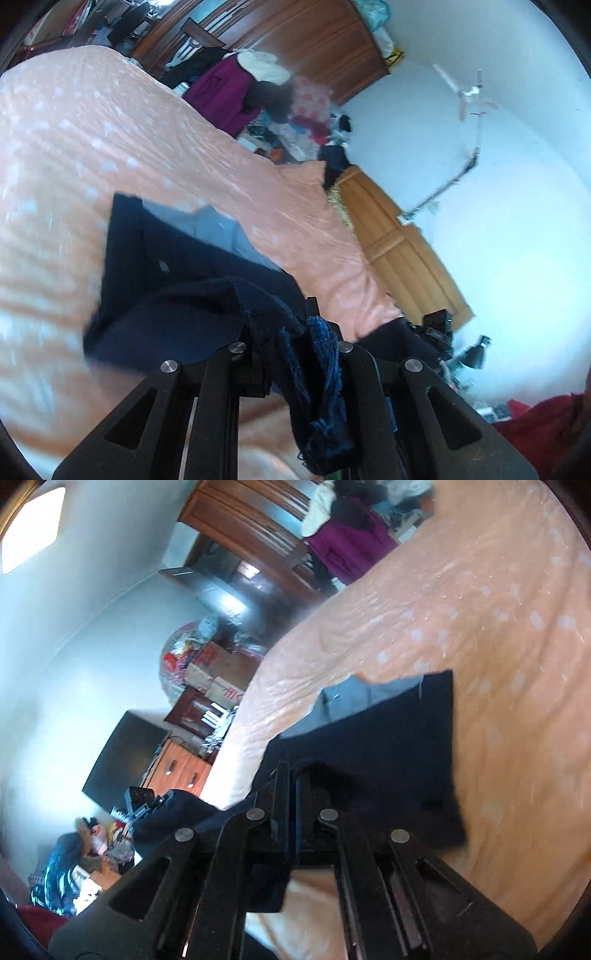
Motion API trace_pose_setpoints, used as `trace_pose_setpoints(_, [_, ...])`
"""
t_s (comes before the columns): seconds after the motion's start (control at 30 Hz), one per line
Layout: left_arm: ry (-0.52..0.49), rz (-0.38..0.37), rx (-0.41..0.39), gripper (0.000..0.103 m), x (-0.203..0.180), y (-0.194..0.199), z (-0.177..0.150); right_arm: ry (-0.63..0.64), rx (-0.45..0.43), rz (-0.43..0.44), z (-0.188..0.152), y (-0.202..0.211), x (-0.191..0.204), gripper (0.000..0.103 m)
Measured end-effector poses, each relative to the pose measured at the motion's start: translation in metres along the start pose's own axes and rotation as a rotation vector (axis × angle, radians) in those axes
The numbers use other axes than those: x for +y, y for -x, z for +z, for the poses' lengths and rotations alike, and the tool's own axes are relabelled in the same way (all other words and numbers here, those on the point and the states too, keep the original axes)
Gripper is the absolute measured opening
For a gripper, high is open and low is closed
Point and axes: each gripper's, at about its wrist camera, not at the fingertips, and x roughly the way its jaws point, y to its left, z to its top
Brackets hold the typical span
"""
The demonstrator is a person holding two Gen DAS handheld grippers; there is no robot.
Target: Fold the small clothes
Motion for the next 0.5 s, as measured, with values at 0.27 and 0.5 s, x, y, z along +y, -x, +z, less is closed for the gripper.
trace_pose_setpoints(0.27, [0.074, 0.200, 0.111, 0.020, 0.097, -0.137, 0.080, -0.115, 0.142, -0.113, 0.065, -0.110, -0.115, 0.007])
trace_pose_setpoints(0.5, [0.171, 0.389, 0.256, 0.029, 0.190, -0.225, 0.084, -0.134, 0.229, -0.195, 0.057, -0.153, -0.175, 0.014])
